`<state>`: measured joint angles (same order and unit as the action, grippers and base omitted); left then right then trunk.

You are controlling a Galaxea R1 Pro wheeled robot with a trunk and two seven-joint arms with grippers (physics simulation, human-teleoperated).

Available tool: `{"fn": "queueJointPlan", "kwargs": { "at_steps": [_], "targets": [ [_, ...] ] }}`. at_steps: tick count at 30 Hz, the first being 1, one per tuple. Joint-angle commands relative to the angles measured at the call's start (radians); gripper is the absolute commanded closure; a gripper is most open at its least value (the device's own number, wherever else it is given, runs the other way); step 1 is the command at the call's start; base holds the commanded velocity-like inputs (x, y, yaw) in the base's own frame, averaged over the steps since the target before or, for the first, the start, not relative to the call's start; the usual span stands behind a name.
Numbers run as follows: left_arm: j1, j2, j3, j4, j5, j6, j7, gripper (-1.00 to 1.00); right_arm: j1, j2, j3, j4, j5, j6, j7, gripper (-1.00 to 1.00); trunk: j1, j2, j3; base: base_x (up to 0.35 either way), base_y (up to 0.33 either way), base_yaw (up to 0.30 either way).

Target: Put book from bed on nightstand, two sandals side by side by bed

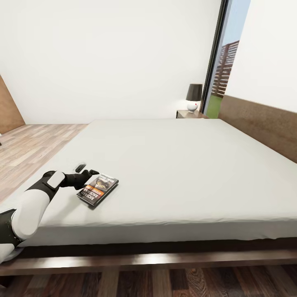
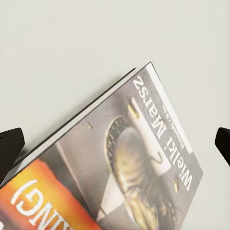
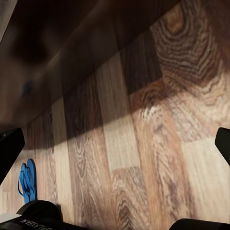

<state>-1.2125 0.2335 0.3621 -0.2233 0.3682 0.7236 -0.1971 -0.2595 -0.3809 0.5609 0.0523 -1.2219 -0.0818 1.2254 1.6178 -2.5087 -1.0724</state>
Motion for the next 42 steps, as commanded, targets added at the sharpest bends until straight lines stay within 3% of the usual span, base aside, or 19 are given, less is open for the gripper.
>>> {"fn": "queueJointPlan", "kwargs": {
  "at_steps": [1,22,42],
  "targets": [
    [-0.001,0.000,0.006,-0.001,-0.005,0.005,-0.003,-1.00,-0.001,0.001,0.008,0.003,-0.005,-0.008,0.003,-1.00,0.000,0.000,-0.001,-0.005,-0.039,0.000],
    [0.001,0.000,0.006,0.000,-0.005,0.005,-0.002,-1.00,-0.001,0.000,0.008,0.003,-0.005,-0.008,0.003,-1.00,0.000,0.000,-0.001,-0.094,-0.111,0.000],
    [0.001,0.000,0.006,0.000,-0.006,0.005,-0.002,-1.00,-0.001,0.000,0.008,0.003,-0.005,-0.007,0.003,-1.00,0.000,0.000,-0.001,-0.012,-0.013,0.000]
  ]
}}
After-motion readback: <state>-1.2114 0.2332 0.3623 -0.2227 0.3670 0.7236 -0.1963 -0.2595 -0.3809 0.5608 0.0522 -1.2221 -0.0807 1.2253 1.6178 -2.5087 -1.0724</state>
